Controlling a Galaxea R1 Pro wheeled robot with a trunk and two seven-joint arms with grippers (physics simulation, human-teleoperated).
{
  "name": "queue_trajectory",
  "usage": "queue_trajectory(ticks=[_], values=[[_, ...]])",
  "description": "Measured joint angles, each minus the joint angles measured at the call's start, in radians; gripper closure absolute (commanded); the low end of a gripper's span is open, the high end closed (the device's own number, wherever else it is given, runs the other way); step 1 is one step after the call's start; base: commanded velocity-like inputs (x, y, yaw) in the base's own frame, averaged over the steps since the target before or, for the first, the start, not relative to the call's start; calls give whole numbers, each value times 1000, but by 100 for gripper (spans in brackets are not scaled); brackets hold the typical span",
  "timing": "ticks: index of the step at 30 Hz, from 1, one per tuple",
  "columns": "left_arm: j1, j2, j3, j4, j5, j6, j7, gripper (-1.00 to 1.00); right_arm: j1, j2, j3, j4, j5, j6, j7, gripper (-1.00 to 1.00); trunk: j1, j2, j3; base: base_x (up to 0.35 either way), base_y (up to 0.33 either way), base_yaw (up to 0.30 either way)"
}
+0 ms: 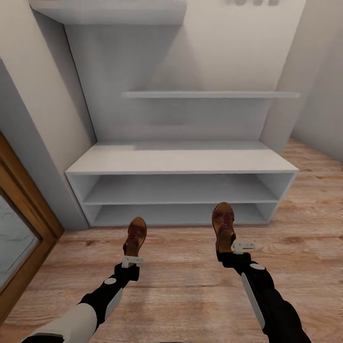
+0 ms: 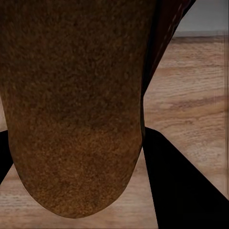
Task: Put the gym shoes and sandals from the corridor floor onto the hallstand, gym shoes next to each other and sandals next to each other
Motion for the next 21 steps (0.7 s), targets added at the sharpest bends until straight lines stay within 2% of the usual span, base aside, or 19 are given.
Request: queue_trajectory(ticks=[9, 21], values=[[0, 0, 0, 0, 0, 0, 0, 100, 0, 0, 0, 0, 0, 1, -1, 100, 0, 0, 1, -61, -210, -23], [0, 0, 0, 0, 0, -1, 0, 100, 0, 0, 0, -1, 1, 0, -1, 100, 0, 0, 1, -17, -71, 0]])
